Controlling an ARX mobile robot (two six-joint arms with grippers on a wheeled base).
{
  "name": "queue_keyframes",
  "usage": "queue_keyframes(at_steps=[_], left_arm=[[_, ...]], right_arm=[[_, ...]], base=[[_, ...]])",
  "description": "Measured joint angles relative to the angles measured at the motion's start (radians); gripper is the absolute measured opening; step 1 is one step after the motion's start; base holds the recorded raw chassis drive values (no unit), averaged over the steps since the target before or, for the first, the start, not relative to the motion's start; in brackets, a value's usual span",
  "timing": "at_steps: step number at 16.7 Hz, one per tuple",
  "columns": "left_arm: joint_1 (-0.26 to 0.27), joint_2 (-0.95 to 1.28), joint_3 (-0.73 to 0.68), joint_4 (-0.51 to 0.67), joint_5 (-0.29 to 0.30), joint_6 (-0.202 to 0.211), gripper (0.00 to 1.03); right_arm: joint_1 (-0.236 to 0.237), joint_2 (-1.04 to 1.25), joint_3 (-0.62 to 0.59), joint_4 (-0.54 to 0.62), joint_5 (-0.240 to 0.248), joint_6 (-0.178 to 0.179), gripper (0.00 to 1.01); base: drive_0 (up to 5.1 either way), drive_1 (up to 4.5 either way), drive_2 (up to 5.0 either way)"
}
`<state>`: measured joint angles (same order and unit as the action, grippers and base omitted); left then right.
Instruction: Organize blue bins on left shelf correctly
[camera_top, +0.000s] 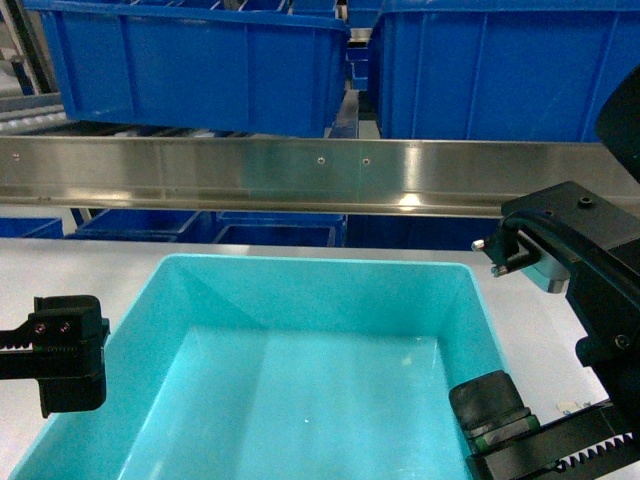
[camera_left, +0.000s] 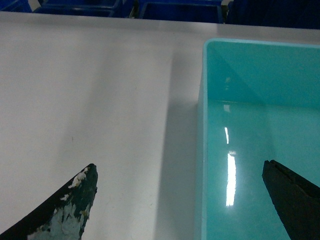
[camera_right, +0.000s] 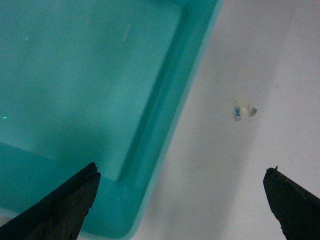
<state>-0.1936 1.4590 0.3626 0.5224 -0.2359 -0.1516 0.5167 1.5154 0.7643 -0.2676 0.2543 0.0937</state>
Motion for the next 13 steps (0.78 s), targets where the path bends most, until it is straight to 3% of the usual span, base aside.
queue_keyframes(at_steps=[2, 4, 5, 6, 7, 8, 9, 13], left_arm=[[0.007, 0.014, -0.005, 0.008, 0.006, -0.003, 0.98], [0.021, 0.025, -0.009, 0.027, 0.019, -0.005, 0.98], [0.026, 0.025, -0.009, 0.039, 0.023, -0.003, 0.98], [0.027, 0.024, -0.008, 0.058, 0.021, 0.002, 0.98], [0.027, 0.019, -0.008, 0.058, 0.020, 0.003, 0.98], [0.027, 0.019, -0.008, 0.058, 0.019, 0.003, 0.98], [0.027, 0.019, -0.008, 0.057, 0.020, 0.006, 0.98], [0.027, 0.019, -0.008, 0.057, 0.019, 0.009, 0.98]], right_arm=[[0.010, 0.003, 0.031, -0.049, -0.081, 0.027, 0.98], [0.015, 0.008, 0.050, -0.043, -0.129, 0.045, 0.98], [0.021, 0.017, 0.050, -0.018, -0.118, 0.041, 0.98], [0.021, 0.021, 0.038, 0.032, -0.068, 0.006, 0.98], [0.027, 0.019, 0.025, 0.074, 0.011, -0.055, 0.98], [0.027, 0.013, 0.024, 0.078, 0.043, -0.129, 0.98], [0.027, 0.013, 0.024, 0.077, 0.044, -0.148, 0.98], [0.027, 0.013, 0.024, 0.077, 0.045, -0.155, 0.98]], base=[[0.0, 0.00, 0.0], [0.0, 0.00, 0.0], [0.0, 0.00, 0.0], [0.0, 0.00, 0.0], [0.0, 0.00, 0.0], [0.0, 0.00, 0.0], [0.0, 0.00, 0.0], [0.0, 0.00, 0.0]])
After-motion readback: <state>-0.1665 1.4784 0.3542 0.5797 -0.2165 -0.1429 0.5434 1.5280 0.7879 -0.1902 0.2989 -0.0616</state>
